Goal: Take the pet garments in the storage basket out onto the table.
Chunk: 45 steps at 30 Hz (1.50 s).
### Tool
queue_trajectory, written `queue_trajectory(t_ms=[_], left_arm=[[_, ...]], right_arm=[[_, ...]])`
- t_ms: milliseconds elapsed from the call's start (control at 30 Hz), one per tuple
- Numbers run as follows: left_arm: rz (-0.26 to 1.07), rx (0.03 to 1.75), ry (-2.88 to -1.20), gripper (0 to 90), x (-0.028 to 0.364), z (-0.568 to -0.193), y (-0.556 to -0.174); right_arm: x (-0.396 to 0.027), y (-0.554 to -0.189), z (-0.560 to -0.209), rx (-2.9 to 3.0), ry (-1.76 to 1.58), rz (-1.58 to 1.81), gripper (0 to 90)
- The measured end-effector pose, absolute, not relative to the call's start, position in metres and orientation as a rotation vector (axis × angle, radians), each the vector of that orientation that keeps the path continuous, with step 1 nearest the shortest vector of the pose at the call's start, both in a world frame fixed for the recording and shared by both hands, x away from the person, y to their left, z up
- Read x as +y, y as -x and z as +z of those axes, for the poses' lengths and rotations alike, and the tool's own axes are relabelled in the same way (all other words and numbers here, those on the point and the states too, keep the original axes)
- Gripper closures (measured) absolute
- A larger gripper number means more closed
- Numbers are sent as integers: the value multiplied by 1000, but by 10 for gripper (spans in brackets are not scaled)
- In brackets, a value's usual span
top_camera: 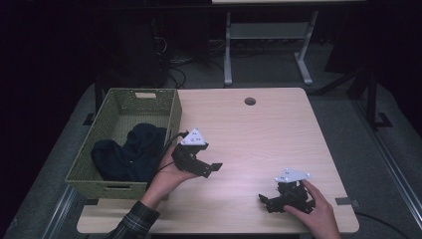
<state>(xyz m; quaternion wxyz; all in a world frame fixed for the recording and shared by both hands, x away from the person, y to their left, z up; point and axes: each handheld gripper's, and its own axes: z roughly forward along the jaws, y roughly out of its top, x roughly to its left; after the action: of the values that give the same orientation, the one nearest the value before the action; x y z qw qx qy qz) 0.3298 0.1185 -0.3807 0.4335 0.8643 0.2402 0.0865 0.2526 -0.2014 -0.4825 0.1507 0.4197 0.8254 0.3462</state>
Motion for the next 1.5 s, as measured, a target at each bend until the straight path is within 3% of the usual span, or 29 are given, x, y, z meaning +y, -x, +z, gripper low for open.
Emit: queue_trajectory(t_ms=[1500], left_arm=[[320, 724, -2055, 155, 196, -342, -345]], right_arm=[[-202, -252, -482, 2374, -1200, 996, 0]])
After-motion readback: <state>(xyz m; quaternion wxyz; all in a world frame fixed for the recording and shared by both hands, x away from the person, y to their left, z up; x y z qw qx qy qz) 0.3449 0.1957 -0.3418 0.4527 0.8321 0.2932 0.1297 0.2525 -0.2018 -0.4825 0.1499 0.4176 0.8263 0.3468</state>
